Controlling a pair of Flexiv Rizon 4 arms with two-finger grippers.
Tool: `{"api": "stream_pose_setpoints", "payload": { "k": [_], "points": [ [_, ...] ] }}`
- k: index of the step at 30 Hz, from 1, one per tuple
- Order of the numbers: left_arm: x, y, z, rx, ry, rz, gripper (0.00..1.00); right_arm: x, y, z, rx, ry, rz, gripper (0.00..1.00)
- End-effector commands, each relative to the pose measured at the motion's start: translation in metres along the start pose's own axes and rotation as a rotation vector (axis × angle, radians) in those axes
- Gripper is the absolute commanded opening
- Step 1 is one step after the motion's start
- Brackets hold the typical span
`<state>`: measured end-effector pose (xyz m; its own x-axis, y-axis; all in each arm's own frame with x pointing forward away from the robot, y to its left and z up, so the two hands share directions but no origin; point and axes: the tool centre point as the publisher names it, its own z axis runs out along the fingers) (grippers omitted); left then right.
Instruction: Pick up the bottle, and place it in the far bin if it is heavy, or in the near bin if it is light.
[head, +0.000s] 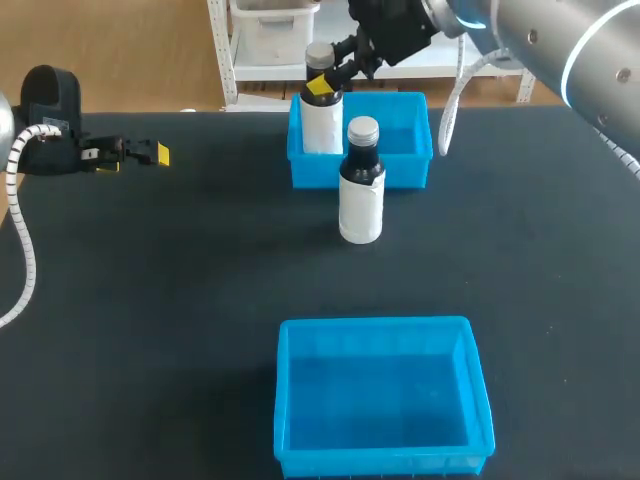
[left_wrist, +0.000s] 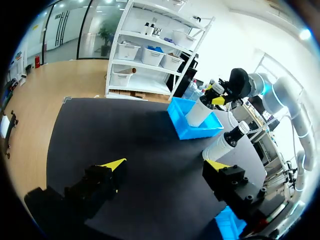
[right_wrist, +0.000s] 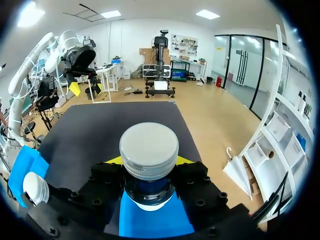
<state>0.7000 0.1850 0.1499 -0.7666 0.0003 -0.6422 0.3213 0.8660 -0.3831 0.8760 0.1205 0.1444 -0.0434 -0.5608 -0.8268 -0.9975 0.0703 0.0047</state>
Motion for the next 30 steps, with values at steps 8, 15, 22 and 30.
{"api": "stream_pose_setpoints", "payload": {
  "k": [8, 15, 22, 30],
  "points": [
    [0.000, 0.000, 0.000, 0.000, 0.000, 0.000, 1.00, 0.002, -0.010, 0.007, -0.082, 0.000, 0.006, 0.00],
    [0.000, 0.000, 0.000, 0.000, 0.000, 0.000, 1.00, 0.007, -0.009, 0.009, -0.087, -0.003, 0.008, 0.00],
    [0.000, 0.000, 0.000, 0.000, 0.000, 0.000, 1.00, 0.010, -0.005, 0.011, -0.094, 0.002, 0.006, 0.00],
    [0.000, 0.000, 0.000, 0.000, 0.000, 0.000, 1.00, 0.013, -0.004, 0.014, -0.098, 0.007, 0.012, 0.00]
  ]
}}
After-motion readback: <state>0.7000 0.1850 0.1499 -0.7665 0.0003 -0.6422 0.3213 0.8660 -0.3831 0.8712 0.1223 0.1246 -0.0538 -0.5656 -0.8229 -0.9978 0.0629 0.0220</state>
